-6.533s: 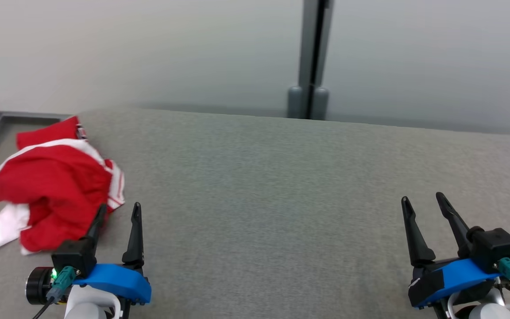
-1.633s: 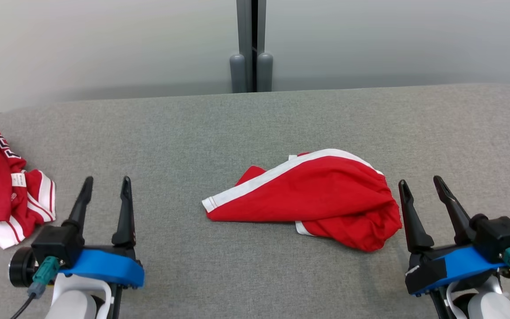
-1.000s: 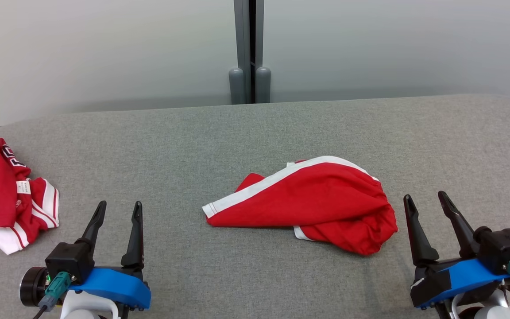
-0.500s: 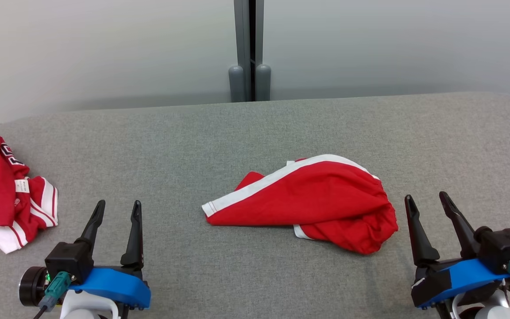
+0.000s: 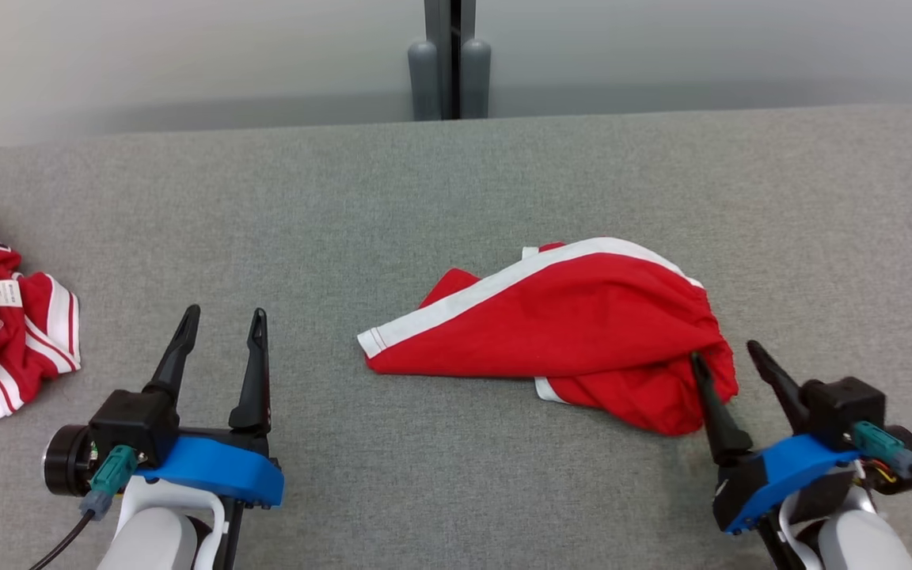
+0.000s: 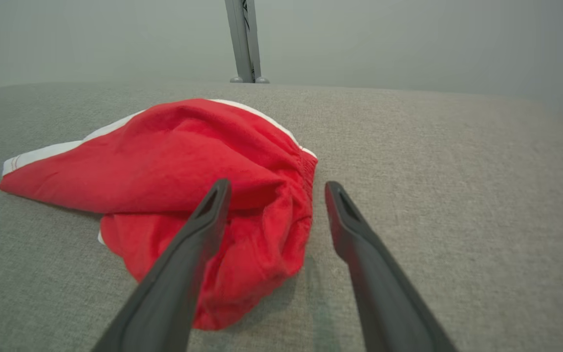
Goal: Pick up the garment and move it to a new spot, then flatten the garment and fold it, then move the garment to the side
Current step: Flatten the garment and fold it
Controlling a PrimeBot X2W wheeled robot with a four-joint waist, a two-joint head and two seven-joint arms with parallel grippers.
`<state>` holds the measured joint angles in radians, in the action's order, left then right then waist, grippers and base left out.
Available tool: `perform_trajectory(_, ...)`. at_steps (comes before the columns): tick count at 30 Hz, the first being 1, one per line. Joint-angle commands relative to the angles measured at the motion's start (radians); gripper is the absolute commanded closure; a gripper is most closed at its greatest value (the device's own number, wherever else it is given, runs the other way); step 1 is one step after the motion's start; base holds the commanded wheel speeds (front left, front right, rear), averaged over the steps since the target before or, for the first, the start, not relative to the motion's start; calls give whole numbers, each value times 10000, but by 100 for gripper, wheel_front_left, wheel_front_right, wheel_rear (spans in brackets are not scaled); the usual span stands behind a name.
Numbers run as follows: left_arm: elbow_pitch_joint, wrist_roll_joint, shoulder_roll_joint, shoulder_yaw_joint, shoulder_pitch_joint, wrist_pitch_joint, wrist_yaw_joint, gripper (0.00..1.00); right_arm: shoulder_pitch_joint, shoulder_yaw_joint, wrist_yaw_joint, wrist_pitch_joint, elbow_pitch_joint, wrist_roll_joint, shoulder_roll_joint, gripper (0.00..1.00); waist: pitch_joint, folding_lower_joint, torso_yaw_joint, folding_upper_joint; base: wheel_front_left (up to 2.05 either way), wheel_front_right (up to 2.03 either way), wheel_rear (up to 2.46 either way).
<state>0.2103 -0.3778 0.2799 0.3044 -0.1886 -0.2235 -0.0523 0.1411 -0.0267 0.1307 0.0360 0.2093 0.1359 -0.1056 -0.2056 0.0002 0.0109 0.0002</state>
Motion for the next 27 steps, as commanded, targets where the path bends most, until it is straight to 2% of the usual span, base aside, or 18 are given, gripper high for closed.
perform_trajectory(1,70,43,-34,32,-209,-104,54,0,288,-229,1,13,273,58,-126,0,-160,-2,96,-2,0,0,0)
perform_trajectory(2,117,54,-45,44,-257,-127,70,0,390,-359,1,48,405,87,-148,0,-192,-2,96,-2,0,0,0)
perform_trajectory(3,145,65,-60,61,-296,-157,68,0,476,-462,1,105,517,-4,-240,13,-220,-2,103,-2,0,0,0)
perform_trajectory(4,145,65,-60,61,-296,-157,68,0,476,-462,1,105,517,-4,-240,13,-220,-2,103,-2,0,0,0)
perform_trajectory(6,223,72,-89,83,-365,-191,94,0,560,-622,1,194,677,-116,-321,100,-252,-2,116,-2,0,0,0)
perform_trajectory(13,372,51,-59,-16,-371,-302,81,0,24,-1046,1,-32,254,-981,-520,100,-200,-2,33,-2,0,0,0)
perform_trajectory(22,398,64,-71,-50,-255,-366,11,0,-1420,-2319,1,-1115,-373,-523,-581,100,-167,-2,-16,-2,0,0,0)
perform_trajectory(27,406,31,-105,-62,-239,-374,-25,0,-1794,-2355,1,-1213,-210,-314,-411,100,-206,-2,-5,-2,0,0,0)
